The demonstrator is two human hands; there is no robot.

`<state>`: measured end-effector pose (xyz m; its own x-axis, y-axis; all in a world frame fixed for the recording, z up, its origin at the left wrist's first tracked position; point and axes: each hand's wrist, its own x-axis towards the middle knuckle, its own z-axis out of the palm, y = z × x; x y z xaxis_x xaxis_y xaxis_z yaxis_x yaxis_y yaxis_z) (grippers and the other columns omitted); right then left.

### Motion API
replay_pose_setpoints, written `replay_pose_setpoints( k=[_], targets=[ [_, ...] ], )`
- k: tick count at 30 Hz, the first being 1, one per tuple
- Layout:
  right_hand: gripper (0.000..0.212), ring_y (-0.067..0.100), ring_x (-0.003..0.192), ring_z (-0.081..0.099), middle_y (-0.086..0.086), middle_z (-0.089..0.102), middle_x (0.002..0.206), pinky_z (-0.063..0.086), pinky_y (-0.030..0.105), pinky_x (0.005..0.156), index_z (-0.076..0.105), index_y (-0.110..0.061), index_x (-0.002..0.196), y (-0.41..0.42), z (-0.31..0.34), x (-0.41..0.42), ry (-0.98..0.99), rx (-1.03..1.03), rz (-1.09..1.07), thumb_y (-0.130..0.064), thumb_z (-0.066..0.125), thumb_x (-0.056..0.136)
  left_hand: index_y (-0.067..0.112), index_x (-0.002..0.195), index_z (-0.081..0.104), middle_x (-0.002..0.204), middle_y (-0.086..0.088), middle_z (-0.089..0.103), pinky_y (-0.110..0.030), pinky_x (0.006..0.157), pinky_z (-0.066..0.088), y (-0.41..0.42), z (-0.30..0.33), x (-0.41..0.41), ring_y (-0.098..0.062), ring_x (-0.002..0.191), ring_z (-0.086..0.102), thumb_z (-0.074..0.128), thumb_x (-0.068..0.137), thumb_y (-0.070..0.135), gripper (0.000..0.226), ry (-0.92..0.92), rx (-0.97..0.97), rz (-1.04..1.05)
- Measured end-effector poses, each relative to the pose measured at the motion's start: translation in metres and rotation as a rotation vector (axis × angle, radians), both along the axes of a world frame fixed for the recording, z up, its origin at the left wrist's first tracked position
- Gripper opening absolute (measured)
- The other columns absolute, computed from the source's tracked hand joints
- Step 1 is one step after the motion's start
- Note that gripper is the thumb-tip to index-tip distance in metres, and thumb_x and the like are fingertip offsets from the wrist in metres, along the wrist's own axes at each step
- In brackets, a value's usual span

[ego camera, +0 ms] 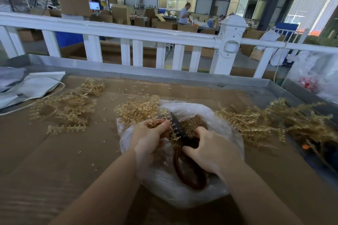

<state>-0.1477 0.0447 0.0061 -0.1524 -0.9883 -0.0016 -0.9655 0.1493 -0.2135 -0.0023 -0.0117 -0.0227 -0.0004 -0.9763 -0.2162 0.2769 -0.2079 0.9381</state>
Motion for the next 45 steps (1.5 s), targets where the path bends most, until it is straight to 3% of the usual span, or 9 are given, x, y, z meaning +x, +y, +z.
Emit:
replay_pose_setpoints(
  k=[10,15,18,21,26,30,33,38,45],
  targets=[
    [0.036,0.021,0.103,0.054,0.002,0.057,0.111,0.045,0.033,0.087,0.051,-0.025,0.121,-0.001,-0.010,0.004,-0.084,-0.108,0.004,-0.044,0.047,0.091,0.008,0.082,0.067,0.061,-0.003,0.069,-0.018,0.043,0.050,0.001,0.011,0.006,-0.008,0.052,0.065,0.069,0.081,0.003,0.006,0.208,0.089,0.000],
    [0.030,0.005,0.074,0.065,-0.008,0.066,0.092,0.048,0.013,0.059,0.060,-0.024,0.114,-0.002,0.002,-0.010,-0.755,-0.125,0.035,-0.032,0.068,0.087,0.010,0.078,0.066,0.057,0.000,0.066,-0.014,0.036,0.042,-0.001,0.011,0.007,-0.004,0.043,0.057,0.068,0.083,0.004,0.008,0.199,0.076,0.001],
    [0.040,0.004,0.056,0.065,-0.007,0.065,0.084,0.044,0.012,0.047,0.056,-0.034,0.104,0.005,0.011,-0.015,-0.949,-0.157,0.030,-0.024,0.081,0.074,0.011,0.082,0.067,0.058,0.001,0.066,-0.014,0.035,0.040,-0.003,0.012,0.007,-0.004,0.042,0.054,0.069,0.082,0.007,0.005,0.187,0.069,-0.019],
    [0.034,-0.002,0.048,0.061,-0.005,0.067,0.081,0.044,0.010,0.044,0.060,-0.034,0.101,0.008,0.014,-0.014,-0.923,-0.229,0.056,-0.022,0.080,0.076,0.011,0.082,0.067,0.060,0.001,0.067,-0.015,0.039,0.042,-0.006,0.013,0.006,-0.003,0.042,0.054,0.070,0.082,0.007,0.005,0.206,0.064,-0.034],
    [0.021,-0.017,0.071,0.057,-0.018,0.065,0.072,0.039,0.001,0.056,0.058,-0.036,0.083,0.009,0.007,-0.009,-0.738,-0.316,0.160,-0.037,0.077,0.076,0.015,0.066,0.070,0.059,-0.001,0.065,-0.026,0.058,0.041,-0.012,0.016,0.006,-0.008,0.046,0.054,0.071,0.080,0.006,0.017,0.219,0.040,-0.019],
    [0.034,-0.018,0.077,0.055,-0.037,0.059,0.082,0.040,0.001,0.059,0.054,-0.035,0.085,0.010,0.002,-0.006,-0.673,-0.311,0.188,-0.062,0.067,0.070,0.014,0.070,0.067,0.057,0.000,0.065,-0.026,0.058,0.041,-0.015,0.016,0.007,-0.008,0.045,0.055,0.070,0.081,0.006,0.014,0.220,0.023,0.006],
    [0.051,-0.012,0.073,0.059,-0.021,0.064,0.079,0.044,0.007,0.057,0.052,-0.035,0.090,0.010,0.000,-0.005,-0.647,-0.267,0.202,-0.076,0.054,0.060,0.013,0.072,0.066,0.058,0.002,0.066,-0.026,0.060,0.045,-0.017,0.016,0.008,-0.007,0.046,0.056,0.070,0.080,0.005,0.012,0.243,0.021,0.014],
    [0.037,-0.007,0.072,0.060,-0.016,0.063,0.080,0.045,0.010,0.059,0.048,-0.037,0.091,0.012,-0.003,-0.005,-0.606,-0.230,0.256,-0.067,0.060,0.074,0.016,0.071,0.065,0.055,0.004,0.064,-0.021,0.048,0.041,-0.020,0.015,0.010,-0.005,0.043,0.053,0.070,0.081,0.008,0.014,0.224,0.018,0.012],
    [0.033,-0.006,0.072,0.059,-0.013,0.061,0.078,0.043,0.008,0.061,0.048,-0.034,0.088,0.014,0.000,-0.005,-0.571,-0.250,0.280,-0.062,0.062,0.077,0.014,0.075,0.065,0.060,0.000,0.065,-0.033,0.072,0.044,-0.022,0.013,0.012,-0.014,0.060,0.054,0.071,0.080,0.008,0.010,0.256,0.053,0.026]
  ],
)
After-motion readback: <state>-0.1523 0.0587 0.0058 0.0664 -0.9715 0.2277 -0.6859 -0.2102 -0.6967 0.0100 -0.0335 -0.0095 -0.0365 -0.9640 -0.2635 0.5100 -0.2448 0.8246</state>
